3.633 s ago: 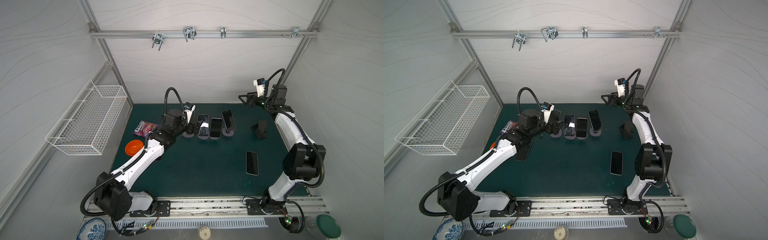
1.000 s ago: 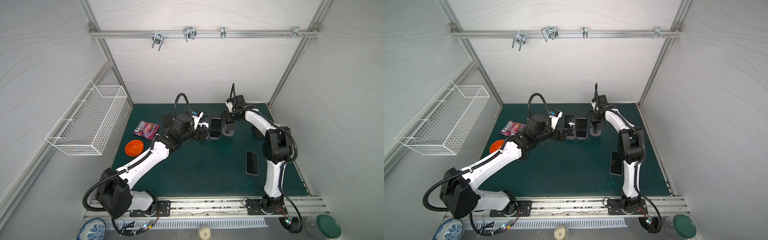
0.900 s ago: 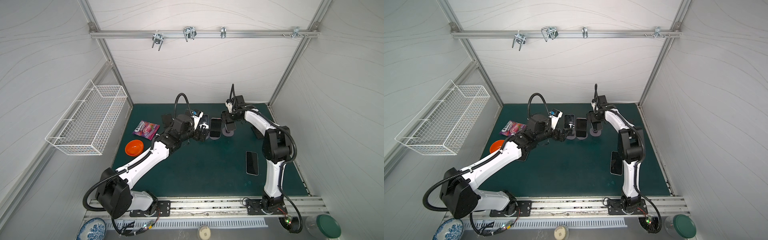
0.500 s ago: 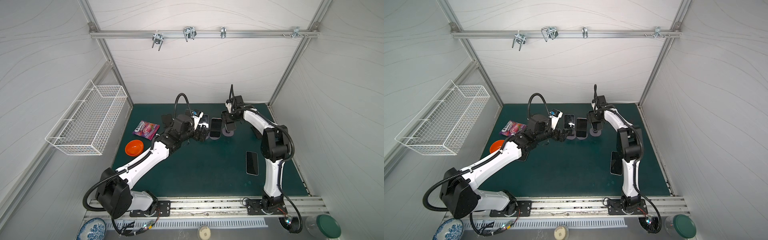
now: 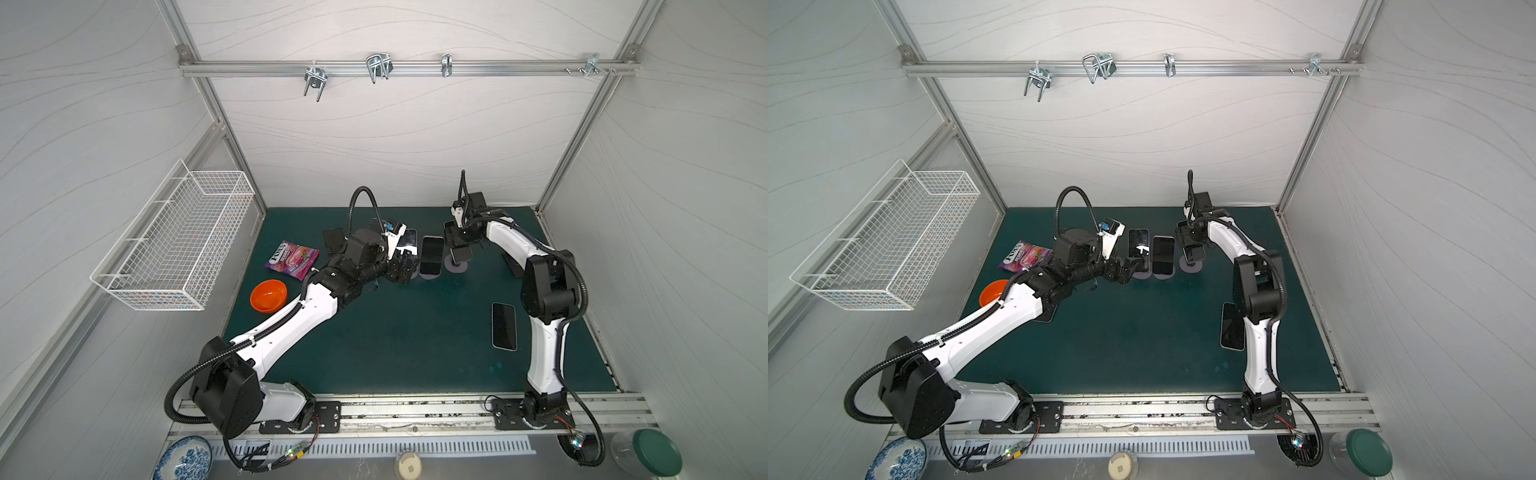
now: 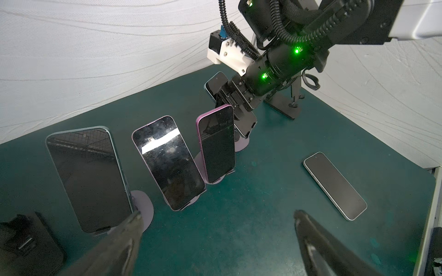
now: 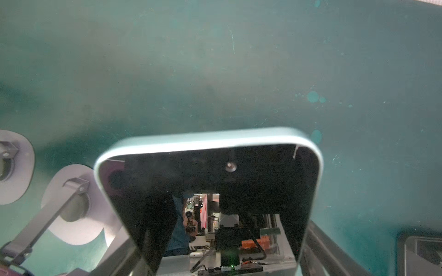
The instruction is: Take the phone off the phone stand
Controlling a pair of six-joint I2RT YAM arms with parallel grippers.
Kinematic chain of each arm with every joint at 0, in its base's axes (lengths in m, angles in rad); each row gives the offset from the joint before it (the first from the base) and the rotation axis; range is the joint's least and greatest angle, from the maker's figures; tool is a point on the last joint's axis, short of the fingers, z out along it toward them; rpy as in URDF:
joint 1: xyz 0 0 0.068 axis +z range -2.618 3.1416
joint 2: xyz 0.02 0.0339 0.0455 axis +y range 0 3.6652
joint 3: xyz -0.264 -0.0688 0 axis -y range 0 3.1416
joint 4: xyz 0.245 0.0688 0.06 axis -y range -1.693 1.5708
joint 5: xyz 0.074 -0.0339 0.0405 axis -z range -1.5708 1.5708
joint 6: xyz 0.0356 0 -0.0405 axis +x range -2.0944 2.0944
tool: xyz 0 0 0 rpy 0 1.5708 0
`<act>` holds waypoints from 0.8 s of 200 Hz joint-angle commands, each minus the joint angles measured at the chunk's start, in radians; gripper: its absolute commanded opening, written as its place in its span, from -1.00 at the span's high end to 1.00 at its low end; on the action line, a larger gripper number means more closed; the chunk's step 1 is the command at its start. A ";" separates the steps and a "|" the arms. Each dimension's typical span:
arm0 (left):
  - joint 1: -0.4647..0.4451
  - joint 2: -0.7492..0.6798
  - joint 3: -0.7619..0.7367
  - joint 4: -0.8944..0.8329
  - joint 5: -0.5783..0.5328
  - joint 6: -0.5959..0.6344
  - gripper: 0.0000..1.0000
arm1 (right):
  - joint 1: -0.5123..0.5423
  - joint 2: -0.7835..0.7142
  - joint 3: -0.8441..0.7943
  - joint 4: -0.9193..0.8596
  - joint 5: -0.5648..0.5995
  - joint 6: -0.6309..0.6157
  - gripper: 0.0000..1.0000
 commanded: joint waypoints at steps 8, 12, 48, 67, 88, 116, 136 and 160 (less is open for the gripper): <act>-0.001 -0.025 0.009 0.016 -0.004 0.015 -0.98 | 0.005 -0.007 0.021 -0.032 0.024 -0.027 -0.68; -0.001 -0.027 0.009 0.015 -0.004 0.015 -0.98 | 0.005 -0.008 0.022 -0.030 0.024 -0.028 -0.67; -0.001 -0.030 0.008 0.018 -0.004 0.013 -0.98 | 0.005 -0.016 0.024 -0.030 0.023 -0.040 -0.62; -0.001 -0.031 0.007 0.017 -0.004 0.011 -0.98 | 0.005 -0.021 0.025 -0.029 0.023 -0.042 -0.58; -0.001 -0.031 0.005 0.023 -0.005 0.011 -0.98 | 0.005 -0.028 0.026 -0.028 0.013 -0.047 -0.54; -0.001 -0.027 0.008 0.028 -0.004 0.008 -0.98 | 0.005 -0.039 0.025 -0.028 0.006 -0.052 -0.51; -0.001 -0.032 0.005 0.028 -0.004 0.010 -0.98 | 0.001 -0.045 0.023 -0.028 -0.004 -0.053 -0.50; -0.001 -0.034 0.001 0.024 -0.005 0.010 -0.98 | -0.001 -0.051 0.021 -0.029 -0.004 -0.060 -0.48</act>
